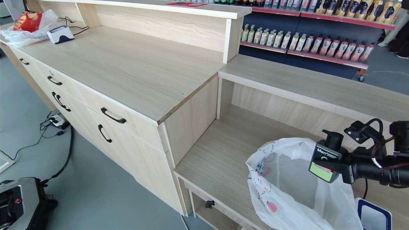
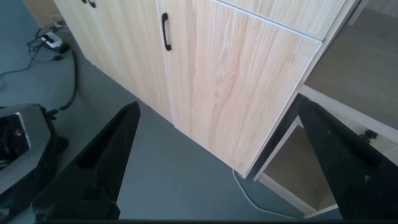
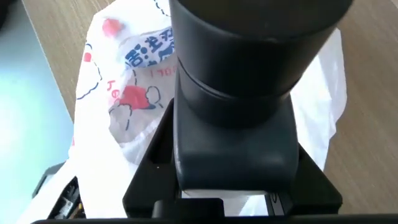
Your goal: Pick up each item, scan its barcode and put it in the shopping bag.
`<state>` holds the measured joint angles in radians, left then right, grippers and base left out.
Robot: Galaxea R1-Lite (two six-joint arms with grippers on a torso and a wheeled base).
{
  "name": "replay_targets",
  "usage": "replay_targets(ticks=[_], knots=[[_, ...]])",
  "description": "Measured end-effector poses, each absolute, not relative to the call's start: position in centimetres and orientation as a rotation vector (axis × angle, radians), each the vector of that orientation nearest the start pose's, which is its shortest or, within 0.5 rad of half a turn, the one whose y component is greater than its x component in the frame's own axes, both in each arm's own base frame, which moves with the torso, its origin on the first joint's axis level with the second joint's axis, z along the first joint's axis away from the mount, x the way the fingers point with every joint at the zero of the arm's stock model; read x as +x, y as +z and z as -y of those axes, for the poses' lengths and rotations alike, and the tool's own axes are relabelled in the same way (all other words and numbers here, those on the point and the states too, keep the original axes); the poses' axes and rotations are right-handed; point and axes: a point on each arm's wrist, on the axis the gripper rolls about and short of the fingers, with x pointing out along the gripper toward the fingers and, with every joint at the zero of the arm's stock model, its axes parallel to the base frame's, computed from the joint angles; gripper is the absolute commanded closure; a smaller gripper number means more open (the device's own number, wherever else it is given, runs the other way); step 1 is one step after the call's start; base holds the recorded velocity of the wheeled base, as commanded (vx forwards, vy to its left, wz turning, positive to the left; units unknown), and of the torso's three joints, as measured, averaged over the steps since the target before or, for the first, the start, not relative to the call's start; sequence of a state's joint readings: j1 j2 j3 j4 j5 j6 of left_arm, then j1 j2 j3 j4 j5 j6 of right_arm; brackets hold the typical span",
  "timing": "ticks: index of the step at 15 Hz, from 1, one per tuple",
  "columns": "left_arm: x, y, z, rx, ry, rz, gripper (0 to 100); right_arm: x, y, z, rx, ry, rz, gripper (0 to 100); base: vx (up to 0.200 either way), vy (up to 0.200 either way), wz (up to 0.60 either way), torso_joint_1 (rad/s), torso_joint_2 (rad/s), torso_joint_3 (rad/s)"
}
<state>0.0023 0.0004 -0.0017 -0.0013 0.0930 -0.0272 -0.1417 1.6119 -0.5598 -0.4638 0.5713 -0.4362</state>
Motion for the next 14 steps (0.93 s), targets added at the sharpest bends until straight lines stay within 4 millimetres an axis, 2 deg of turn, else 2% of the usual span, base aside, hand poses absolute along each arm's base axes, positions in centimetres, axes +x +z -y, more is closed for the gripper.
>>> replay_targets(ticks=[2,7,14], knots=[[-2.3,7.6,-0.2,-0.027,0.094,0.004,0,25.3,11.8,3.5,-0.223,0.608,-0.438,100,0.0,0.0,0.0,0.0,0.0,0.0],[-2.3,7.6,-0.2,-0.027,0.095,0.004,0,26.4,9.8,4.5,-0.188,0.772,-0.382,100,0.0,0.0,0.0,0.0,0.0,0.0],[-2.3,7.6,-0.2,-0.027,0.095,0.004,0,28.4,7.2,5.3,-0.239,0.845,-0.372,100,0.0,0.0,0.0,0.0,0.0,0.0]])
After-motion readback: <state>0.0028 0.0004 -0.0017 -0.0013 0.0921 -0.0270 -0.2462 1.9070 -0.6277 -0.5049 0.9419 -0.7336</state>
